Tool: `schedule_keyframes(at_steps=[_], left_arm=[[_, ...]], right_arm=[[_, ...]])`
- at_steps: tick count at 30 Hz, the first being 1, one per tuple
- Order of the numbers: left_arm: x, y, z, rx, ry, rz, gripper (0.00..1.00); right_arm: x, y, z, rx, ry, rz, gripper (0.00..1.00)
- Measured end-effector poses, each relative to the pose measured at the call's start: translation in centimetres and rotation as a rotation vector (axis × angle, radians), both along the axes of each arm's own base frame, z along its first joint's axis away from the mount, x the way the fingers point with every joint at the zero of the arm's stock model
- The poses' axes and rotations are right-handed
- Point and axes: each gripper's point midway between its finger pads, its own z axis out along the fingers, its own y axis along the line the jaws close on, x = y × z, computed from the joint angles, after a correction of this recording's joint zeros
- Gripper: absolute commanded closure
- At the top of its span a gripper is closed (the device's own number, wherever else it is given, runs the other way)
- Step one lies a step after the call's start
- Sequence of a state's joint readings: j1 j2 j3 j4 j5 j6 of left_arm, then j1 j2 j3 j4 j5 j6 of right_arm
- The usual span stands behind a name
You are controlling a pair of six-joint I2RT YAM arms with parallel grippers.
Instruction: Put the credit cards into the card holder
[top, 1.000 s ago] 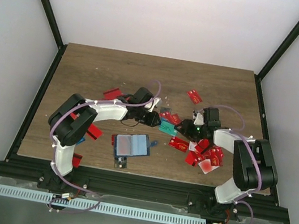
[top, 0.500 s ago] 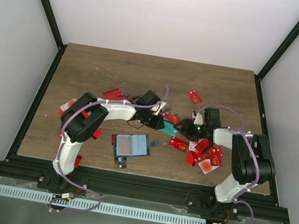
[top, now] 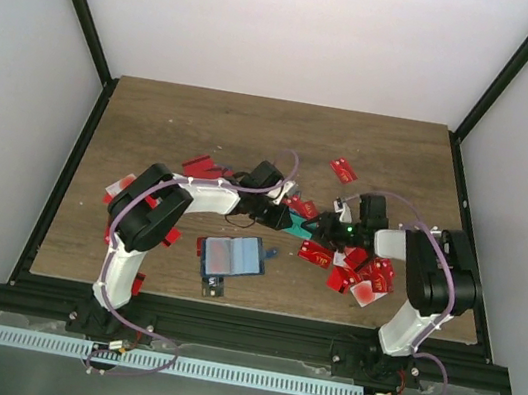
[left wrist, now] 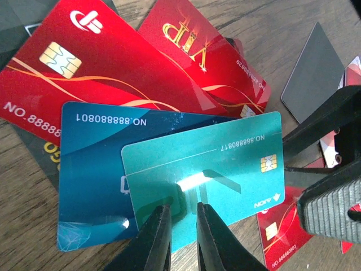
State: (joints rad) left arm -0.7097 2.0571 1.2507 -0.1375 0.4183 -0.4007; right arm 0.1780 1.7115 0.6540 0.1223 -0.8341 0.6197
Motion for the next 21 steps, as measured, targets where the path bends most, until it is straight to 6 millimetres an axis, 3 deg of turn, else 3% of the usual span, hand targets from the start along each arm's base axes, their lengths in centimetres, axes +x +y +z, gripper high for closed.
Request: schedule_keyframes(at_steps=[9,14,21], left_arm=[[-0.2,-0.3,0.1,-0.022,0.002,-0.011,0.84],[-0.4,-0.3,0.2,-0.030,0.007,-0.010,0.81],[-1.7,1.6,1.7,0.003,0.007,0.028,0.64]], right_arm=[[-0.5,0.3,-0.1,0.036,0.029,-0.003,0.98],[-0.5,0.1,-0.4,0.021,0.029,-0.007,0.99],[-0.4,0.1,1.0,0.025,-0.006,-0.005,0.99]])
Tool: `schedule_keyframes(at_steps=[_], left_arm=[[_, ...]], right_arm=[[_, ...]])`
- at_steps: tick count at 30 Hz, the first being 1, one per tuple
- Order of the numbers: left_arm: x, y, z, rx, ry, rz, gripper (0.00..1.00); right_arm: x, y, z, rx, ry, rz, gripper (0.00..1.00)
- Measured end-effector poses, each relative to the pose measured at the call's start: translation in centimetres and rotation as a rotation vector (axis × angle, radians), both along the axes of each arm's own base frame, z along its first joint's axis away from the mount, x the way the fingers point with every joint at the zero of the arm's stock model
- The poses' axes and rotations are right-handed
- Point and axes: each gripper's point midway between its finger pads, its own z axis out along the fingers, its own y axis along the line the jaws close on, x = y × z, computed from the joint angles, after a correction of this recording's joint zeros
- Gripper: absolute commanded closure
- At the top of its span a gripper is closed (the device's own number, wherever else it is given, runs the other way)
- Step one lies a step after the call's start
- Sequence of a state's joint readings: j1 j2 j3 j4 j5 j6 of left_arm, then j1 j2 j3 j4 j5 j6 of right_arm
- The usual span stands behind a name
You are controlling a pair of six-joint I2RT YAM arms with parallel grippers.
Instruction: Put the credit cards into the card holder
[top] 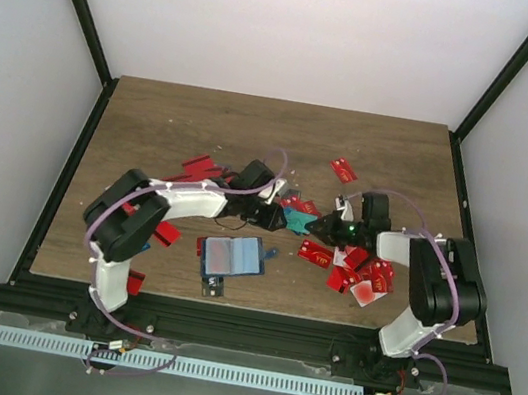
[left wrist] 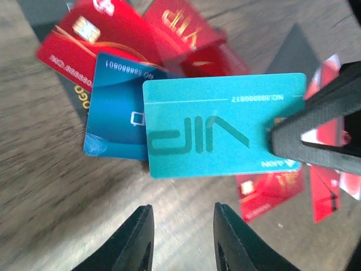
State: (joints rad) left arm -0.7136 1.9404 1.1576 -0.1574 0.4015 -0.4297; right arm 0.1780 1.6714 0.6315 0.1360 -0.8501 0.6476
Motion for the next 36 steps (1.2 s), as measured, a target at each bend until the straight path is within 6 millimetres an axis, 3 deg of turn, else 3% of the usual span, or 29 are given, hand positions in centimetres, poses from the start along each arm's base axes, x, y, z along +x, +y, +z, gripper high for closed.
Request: schedule_keyframes(at_steps=[2,6,9,13,19,22,25,29,36], left_arm=[[-0.1,0.7,2.3,-0.012,-0.034,0.030,0.58],[0.3,1.5,8.3,-0.098,-0.134,0.095,0.54],[0.1,2.4,11.6,-0.184,-0.171,0.157,0.52],[-0.9,3.3,13.8,-0.294,-0.169,0.224,0.48],[-2.3,3.9,17.5,-0.480,-0.171,0.267,0.45],[-3.1,4.1,19.8,-0.567,-0.193,0.256,0.47],[-4.0,4.5,21.9,-0.646,-0.221,0.241,0.54],[-4.8,5.0,24.2,-0.728,-0.257,0.227,0.55],[-5.7,6.0,26.2,-0.791,-0.279,0.241,0.50]], right_arm=[[0.1,0.0,1.2,0.005,-0.031,-0.001,0.99],[0.1,0.1,4.3,0.040,-0.109,-0.014,0.99],[-0.5,0.1,6.9,0.099,-0.158,-0.046,0.99],[-1.3,0.7,10.1,0.186,-0.203,-0.097,0.99],[-3.0,3.8,15.7,0.342,-0.268,-0.121,0.99],[-3.6,4.9,18.3,0.418,-0.298,-0.132,0.99],[-4.1,5.9,19.9,0.478,-0.303,-0.139,0.99],[-5.0,7.3,21.5,0.547,-0.298,-0.143,0.99],[-5.3,7.4,23.6,0.630,-0.326,-0.193,0.99]])
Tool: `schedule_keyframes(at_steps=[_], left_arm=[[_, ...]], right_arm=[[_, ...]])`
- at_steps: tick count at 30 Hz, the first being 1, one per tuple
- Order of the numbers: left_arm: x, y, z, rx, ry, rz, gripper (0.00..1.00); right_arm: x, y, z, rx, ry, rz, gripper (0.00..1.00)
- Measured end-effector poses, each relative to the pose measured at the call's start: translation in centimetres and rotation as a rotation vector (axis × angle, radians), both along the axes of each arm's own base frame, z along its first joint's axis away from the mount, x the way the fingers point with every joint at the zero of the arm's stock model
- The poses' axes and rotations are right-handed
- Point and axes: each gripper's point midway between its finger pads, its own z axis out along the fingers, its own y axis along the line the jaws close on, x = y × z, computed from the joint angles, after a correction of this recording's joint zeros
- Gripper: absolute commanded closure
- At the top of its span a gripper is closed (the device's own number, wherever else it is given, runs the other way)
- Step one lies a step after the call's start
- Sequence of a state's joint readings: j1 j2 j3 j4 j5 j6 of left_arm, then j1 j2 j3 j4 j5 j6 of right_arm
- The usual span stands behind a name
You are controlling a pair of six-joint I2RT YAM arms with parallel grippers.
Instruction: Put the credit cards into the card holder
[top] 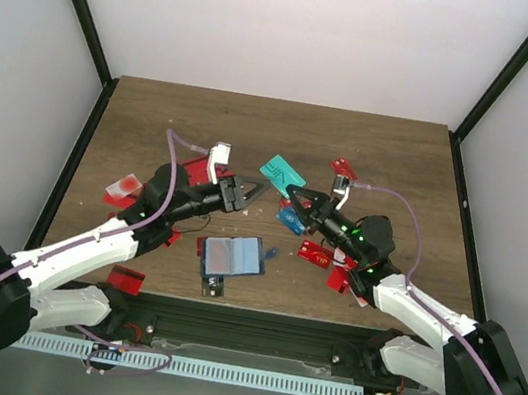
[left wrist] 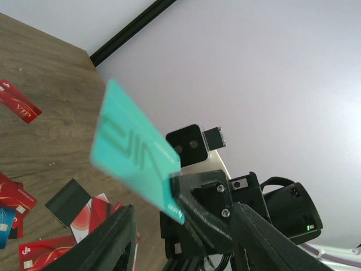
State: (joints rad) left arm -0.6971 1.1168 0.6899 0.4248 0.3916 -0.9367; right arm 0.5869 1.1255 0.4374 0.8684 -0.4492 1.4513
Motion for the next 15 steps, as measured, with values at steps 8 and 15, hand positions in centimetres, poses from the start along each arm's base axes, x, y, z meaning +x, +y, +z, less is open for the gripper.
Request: schedule_keyframes(at_steps=[8,15], left_arm=[[-0.6,1.4,0.5,-0.033,-0.015,0.041,0.58],[-0.2,0.8,1.0,-0.064,-0.049,0.028,0.70]], right_arm=[[-0.3,-0.2,1.7,0.048,-0.044,-0.026,0.99],[-1.2,1.2,1.6,0.060,-0.052,0.022,0.99]])
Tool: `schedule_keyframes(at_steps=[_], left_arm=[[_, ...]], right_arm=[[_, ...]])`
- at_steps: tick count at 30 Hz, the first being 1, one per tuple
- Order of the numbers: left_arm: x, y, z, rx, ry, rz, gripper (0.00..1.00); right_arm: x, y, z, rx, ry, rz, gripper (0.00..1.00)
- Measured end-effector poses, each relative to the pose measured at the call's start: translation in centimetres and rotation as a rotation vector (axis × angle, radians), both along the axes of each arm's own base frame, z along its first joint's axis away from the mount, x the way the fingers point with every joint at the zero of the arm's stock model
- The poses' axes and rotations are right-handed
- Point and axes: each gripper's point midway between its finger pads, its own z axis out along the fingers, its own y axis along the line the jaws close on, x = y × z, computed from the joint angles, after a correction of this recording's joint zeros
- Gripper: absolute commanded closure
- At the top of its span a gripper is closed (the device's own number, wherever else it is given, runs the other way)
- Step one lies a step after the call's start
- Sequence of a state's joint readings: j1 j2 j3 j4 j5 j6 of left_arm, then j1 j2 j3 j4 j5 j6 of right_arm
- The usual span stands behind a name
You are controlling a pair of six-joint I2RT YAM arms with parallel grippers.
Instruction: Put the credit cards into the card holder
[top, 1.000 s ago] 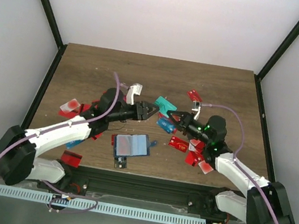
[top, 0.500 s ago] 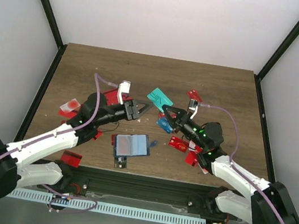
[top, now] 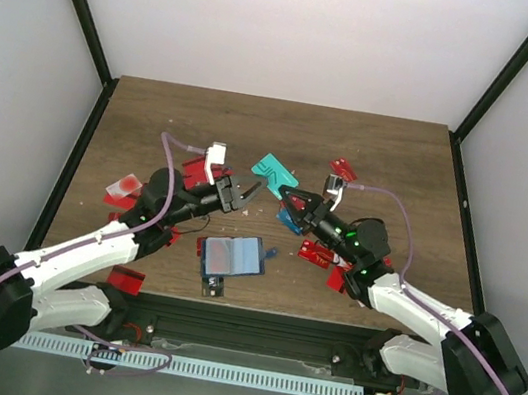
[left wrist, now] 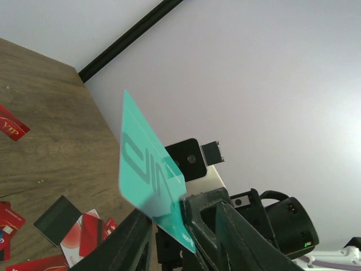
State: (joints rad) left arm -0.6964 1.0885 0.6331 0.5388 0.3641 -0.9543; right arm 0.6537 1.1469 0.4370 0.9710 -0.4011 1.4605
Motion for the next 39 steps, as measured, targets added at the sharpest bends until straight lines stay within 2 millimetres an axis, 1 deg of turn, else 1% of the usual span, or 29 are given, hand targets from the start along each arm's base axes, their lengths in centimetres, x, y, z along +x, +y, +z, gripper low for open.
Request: schedule_keyframes(at_steps=[4,9,13,18,21,22,23,25,26,27,29,31,36,38,39], left_arm=[[0.3,-0.4,-0.2,-0.008,0.000,-0.010,0.83],[0.4,-0.9,-0.3,-0.018,-0.003,-0.026,0.86],[0.5,-1.3,-0.6,-0.026,0.003,-0.043,0.86],[0.5,-1.3,-0.6,-0.033,0.009,-0.048,0.96],[0.4,-1.3,-0.4,-0.037,0.008,-0.047,0.96],[0.4,-1.2,-0.4,-0.038,0.008,-0.046,0.96],[0.5,-1.2,-0.3,-0.038,0.008,-0.044,0.96],[0.6,-1.1,-0.4,-0.037,0.009,-0.039,0.96],[0.5,-1.1,-0.4,-0.032,0.009,-0.038,0.96],[0.5,-1.0,-0.6,-0.022,0.013,-0.036,0.96],[0.7,-0.6,-1.5,0.023,0.032,-0.019,0.96],[1.1,0.4,-2.6,0.091,0.052,0.021,0.96],[1.5,3.7,-5.7,0.266,0.084,0.123,0.96],[1.4,4.6,-7.5,0.339,0.107,0.135,0.96],[1.2,5.0,-9.0,0.388,0.130,0.134,0.96]], right_arm=[[-0.4,0.3,0.2,0.007,-0.011,0.015,0.99],[-0.7,0.5,0.5,0.016,-0.028,0.031,0.99],[-0.6,0.8,0.1,0.014,-0.025,0.036,0.99],[-0.5,0.9,0.2,0.019,-0.030,0.036,0.99],[-0.5,0.9,0.2,0.019,-0.032,0.035,0.99],[-0.5,0.9,0.2,0.019,-0.034,0.035,0.98],[-0.5,1.0,0.2,0.019,-0.036,0.036,0.89],[-0.4,1.1,0.3,0.014,-0.043,0.038,0.53],[-0.4,1.2,0.1,0.008,-0.043,0.040,0.45],[-0.5,1.3,-0.3,-0.011,-0.048,0.048,0.40],[-0.5,1.5,-1.2,-0.059,-0.052,0.054,0.34],[-0.1,1.7,-2.7,-0.162,-0.048,0.051,0.31],[1.3,2.1,-5.5,-0.447,-0.067,0.037,0.29],[1.5,1.9,-6.9,-0.553,-0.076,0.037,0.29],[1.4,1.7,-8.0,-0.609,-0.074,0.046,0.30]])
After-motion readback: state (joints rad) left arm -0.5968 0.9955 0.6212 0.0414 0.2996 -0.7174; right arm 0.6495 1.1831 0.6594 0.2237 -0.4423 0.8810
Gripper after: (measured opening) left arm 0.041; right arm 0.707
